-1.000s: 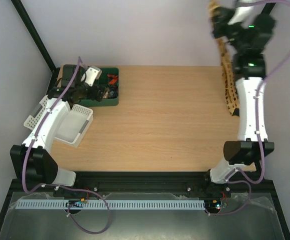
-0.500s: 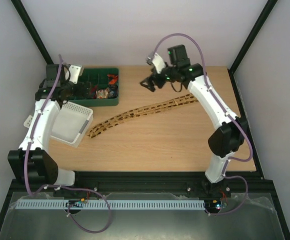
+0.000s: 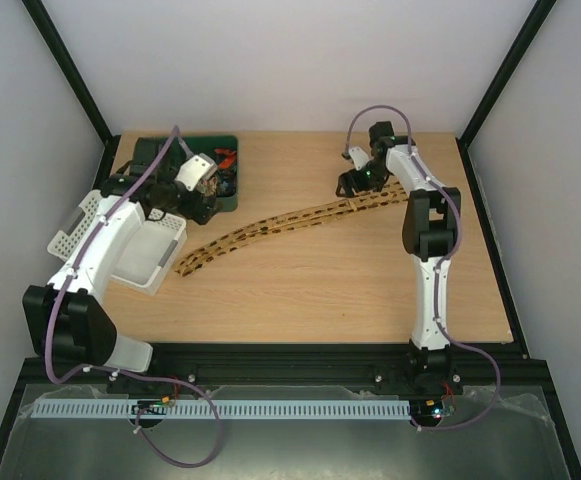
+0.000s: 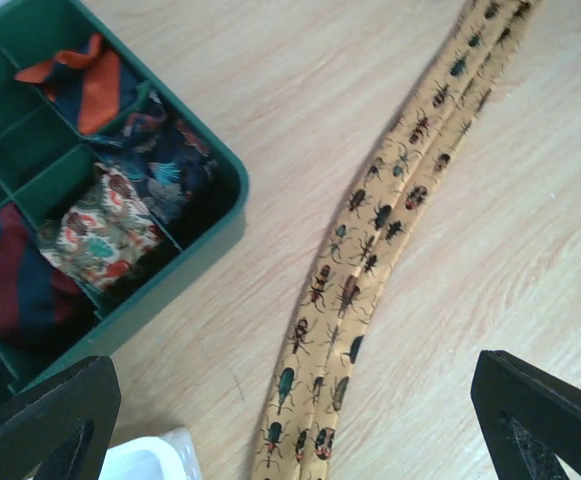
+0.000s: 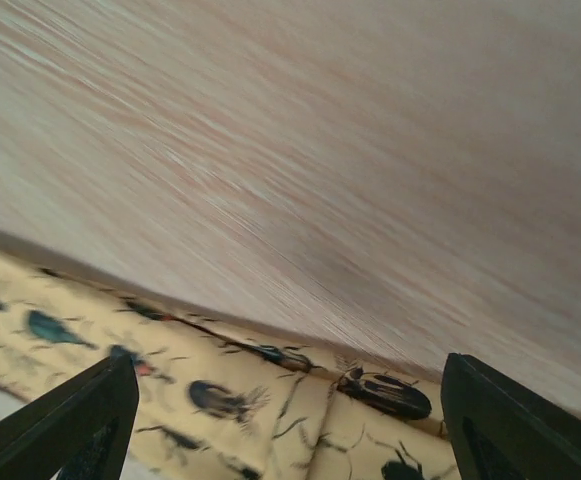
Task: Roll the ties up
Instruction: Adjust the tie at the center of the board.
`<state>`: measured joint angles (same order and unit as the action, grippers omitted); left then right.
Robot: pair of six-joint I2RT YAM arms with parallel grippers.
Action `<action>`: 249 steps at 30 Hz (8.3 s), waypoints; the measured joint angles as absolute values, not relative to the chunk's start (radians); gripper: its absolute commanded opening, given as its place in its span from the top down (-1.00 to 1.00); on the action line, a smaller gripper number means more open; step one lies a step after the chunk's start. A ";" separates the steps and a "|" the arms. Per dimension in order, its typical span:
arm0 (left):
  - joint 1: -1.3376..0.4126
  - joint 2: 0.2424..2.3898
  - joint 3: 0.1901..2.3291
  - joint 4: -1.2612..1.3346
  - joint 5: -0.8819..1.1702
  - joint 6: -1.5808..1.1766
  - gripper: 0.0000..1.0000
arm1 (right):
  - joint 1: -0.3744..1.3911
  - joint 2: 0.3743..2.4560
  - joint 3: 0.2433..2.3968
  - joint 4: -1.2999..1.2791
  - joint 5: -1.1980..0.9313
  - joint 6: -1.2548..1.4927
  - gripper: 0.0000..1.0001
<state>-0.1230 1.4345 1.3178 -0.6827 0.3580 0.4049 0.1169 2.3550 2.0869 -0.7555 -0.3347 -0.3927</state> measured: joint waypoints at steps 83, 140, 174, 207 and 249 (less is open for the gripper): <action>-0.326 1.613 0.953 -0.481 0.288 1.022 0.24 | 0.216 1.945 1.408 -0.904 -0.582 -0.820 -0.48; -0.315 1.645 0.912 -0.389 0.244 1.098 -0.52 | 0.344 1.879 1.188 -0.548 -0.276 -0.952 -0.42; -0.341 1.814 1.038 -0.388 0.294 1.032 0.71 | 0.328 1.796 1.051 -0.384 -0.227 -0.919 0.23; -0.166 1.647 1.199 -0.542 0.408 0.863 -0.99 | 0.366 1.764 1.315 -0.539 -0.387 -0.638 -0.97; -0.310 1.752 1.209 -0.569 0.377 0.883 -0.89 | 0.104 1.840 1.151 -0.646 -0.159 -1.007 0.31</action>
